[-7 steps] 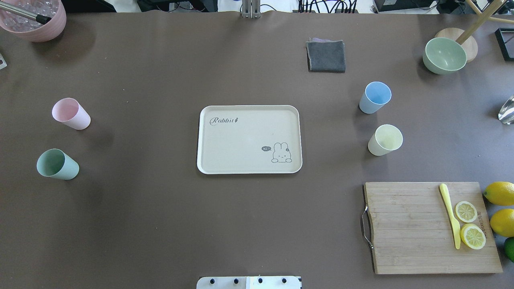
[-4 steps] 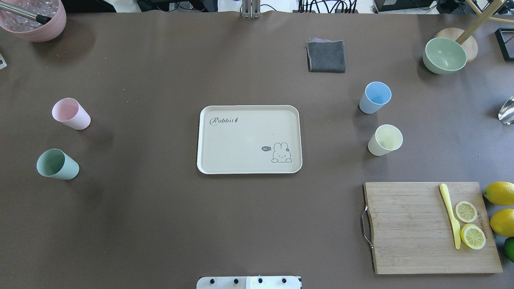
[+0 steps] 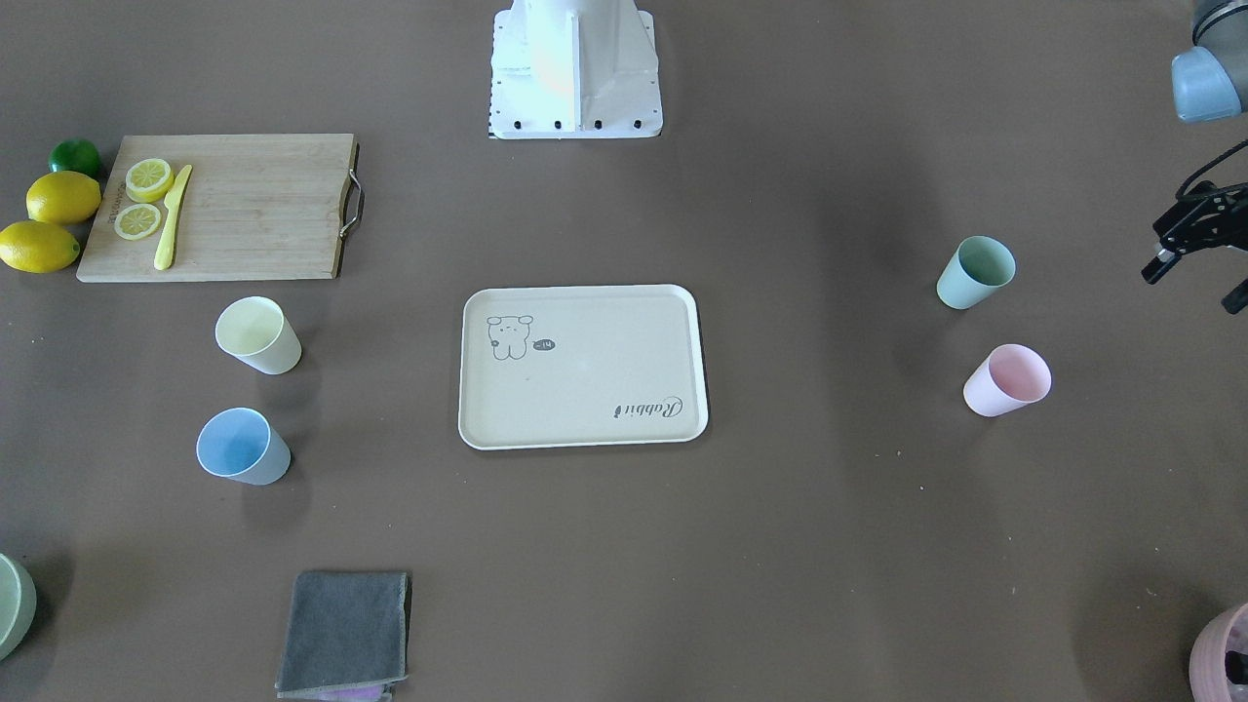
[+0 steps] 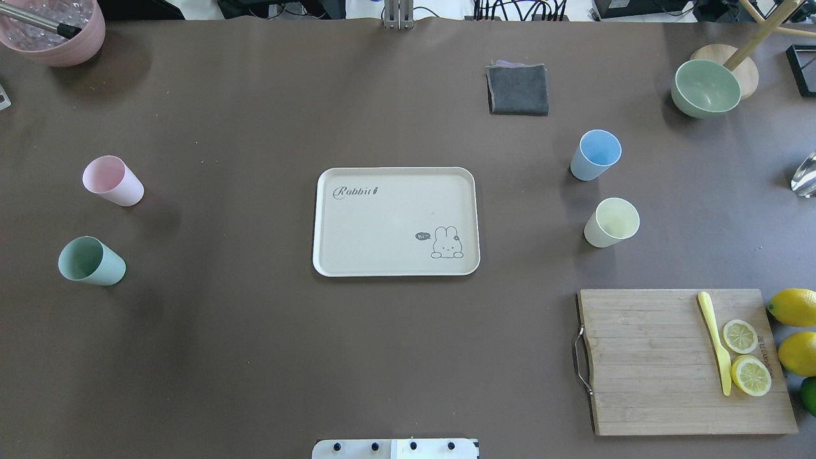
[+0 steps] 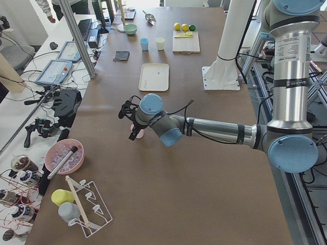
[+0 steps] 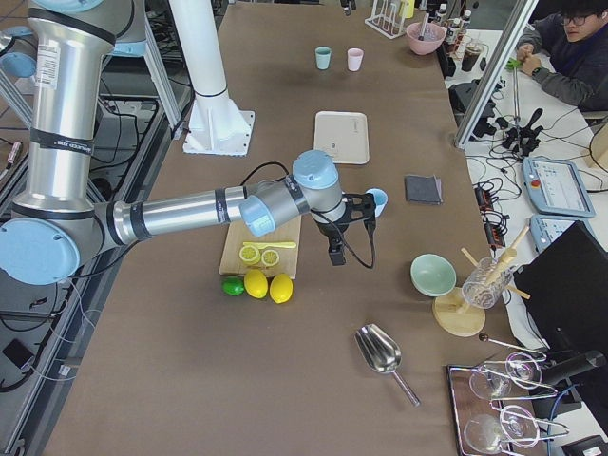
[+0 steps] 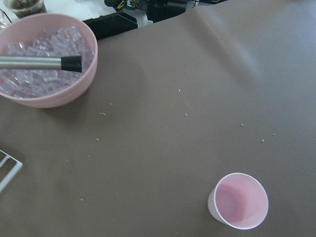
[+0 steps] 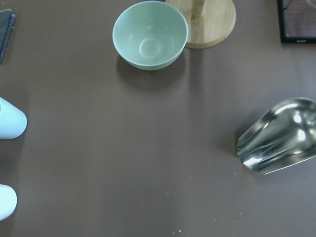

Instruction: Place all cups on tray

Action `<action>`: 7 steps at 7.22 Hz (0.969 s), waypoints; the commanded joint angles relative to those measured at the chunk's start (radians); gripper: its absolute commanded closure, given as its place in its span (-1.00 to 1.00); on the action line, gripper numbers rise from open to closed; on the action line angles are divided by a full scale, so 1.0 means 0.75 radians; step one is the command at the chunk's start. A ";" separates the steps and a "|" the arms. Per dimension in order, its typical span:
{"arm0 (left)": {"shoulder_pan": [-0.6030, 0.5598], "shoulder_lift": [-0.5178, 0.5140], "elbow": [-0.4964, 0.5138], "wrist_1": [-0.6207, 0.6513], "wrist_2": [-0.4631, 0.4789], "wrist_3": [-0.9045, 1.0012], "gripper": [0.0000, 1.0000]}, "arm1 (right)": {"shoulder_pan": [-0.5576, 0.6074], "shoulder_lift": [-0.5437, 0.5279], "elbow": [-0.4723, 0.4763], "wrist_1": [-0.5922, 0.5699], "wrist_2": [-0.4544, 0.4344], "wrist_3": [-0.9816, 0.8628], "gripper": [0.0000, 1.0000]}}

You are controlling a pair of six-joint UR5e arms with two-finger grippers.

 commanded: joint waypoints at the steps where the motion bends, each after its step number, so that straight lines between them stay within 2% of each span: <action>1: 0.127 0.174 -0.036 -0.160 0.074 -0.191 -0.95 | -0.314 0.049 0.071 0.037 -0.174 0.427 -0.97; 2: 0.275 0.227 -0.095 -0.161 0.228 -0.297 -0.94 | -0.413 0.078 0.071 0.027 -0.259 0.496 -0.96; 4: 0.474 0.218 -0.098 -0.152 0.368 -0.432 -0.89 | -0.450 0.086 0.071 -0.009 -0.274 0.497 -0.95; 6: 0.518 0.193 -0.086 -0.126 0.410 -0.441 -0.76 | -0.469 0.200 0.071 -0.219 -0.295 0.476 -0.93; 7: 0.528 0.195 -0.086 -0.122 0.412 -0.427 -0.73 | -0.479 0.207 0.067 -0.224 -0.293 0.476 -0.93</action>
